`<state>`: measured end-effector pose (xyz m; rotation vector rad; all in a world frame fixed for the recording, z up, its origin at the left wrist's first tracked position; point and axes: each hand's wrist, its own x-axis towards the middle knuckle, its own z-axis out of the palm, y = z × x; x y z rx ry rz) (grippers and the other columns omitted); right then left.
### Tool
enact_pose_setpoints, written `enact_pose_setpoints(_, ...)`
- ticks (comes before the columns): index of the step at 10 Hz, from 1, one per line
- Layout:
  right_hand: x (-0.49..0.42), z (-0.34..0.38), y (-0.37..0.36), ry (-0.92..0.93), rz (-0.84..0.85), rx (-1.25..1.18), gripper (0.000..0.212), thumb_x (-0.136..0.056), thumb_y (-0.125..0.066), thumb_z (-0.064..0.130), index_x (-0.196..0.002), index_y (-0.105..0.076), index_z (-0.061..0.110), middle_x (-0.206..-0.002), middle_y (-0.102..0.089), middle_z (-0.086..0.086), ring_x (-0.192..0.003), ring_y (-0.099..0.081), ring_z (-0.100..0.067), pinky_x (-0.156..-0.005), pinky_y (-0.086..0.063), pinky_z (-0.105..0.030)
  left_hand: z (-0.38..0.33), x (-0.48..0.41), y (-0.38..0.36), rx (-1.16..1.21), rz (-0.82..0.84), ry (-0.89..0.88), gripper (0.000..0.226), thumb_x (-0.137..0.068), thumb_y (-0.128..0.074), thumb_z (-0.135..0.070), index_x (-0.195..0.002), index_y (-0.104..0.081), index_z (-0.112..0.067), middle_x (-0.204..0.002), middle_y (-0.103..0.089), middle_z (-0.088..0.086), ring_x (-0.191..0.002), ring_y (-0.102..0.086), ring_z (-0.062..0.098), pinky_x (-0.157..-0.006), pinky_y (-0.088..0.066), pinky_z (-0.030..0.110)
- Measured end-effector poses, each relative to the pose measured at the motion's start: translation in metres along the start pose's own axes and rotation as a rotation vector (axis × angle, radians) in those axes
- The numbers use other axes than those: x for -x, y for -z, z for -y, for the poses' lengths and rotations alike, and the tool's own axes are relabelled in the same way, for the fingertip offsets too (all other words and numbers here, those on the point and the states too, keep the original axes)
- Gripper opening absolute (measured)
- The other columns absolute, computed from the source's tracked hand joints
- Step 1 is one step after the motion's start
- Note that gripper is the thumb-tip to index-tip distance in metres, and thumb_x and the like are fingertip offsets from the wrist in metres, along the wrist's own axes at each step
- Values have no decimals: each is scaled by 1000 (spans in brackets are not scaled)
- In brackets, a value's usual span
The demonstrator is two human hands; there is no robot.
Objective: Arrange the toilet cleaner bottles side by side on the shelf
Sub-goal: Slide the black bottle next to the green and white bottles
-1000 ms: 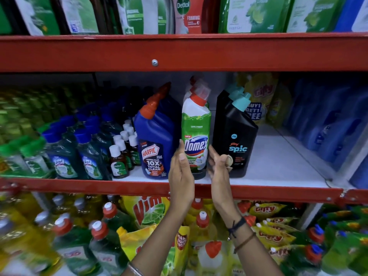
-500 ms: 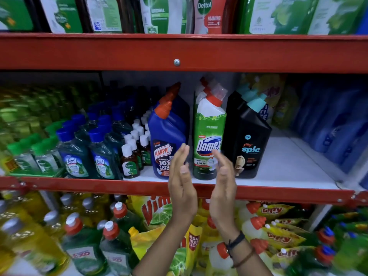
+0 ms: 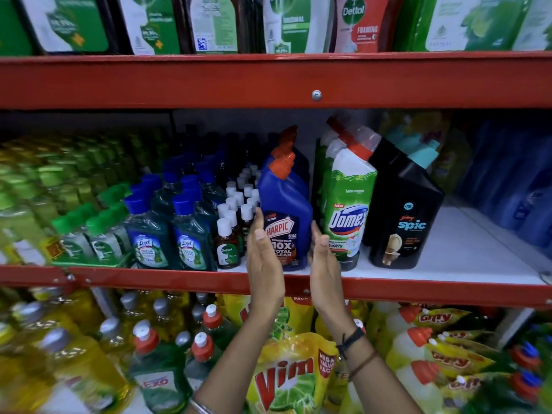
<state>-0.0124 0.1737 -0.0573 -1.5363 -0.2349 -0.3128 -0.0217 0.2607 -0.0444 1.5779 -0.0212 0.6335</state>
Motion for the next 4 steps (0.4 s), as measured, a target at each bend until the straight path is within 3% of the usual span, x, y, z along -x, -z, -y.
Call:
enact_pose_setpoints(1,-2,-2,0,7,-24,15,87,-70,-23,89,-142,-30,41,-154,-36,6,-140,-35,-7,-117,-32,-41,-1,-2,3,-3,33,-2,54,-87,-11,-70,-138,-23,-56,-154,-27,-19,-143,-27,6,-119,-28,46)
enact_pose_setpoints(2,0,-1,0,14,-27,45,82,-75,-24,84,-143,-28,38,-152,-36,8,-139,-35,-7,-114,-33,-32,-2,-2,4,-16,42,9,53,-90,-12,-65,-140,-23,-53,-151,-26,-22,-143,-27,6,-119,-28,45)
enact_pose_setpoints(3,2,5,-2,41,-27,99,77,-80,-26,78,-143,-31,34,-148,-38,12,-137,-36,-2,-112,-32,-23,3,1,2,-26,6,-11,65,-85,-13,-74,-144,-23,-46,-156,-28,-15,-144,-26,6,-118,-28,46)
enact_pose_setpoints(4,27,5,12,122,-162,147,65,-85,-33,64,-135,-48,26,-141,-49,11,-127,-44,4,-101,-36,-7,-9,9,-5,-74,-46,-173,58,-92,-19,-60,-145,-20,-39,-155,-19,-22,-147,-14,2,-123,-17,39)
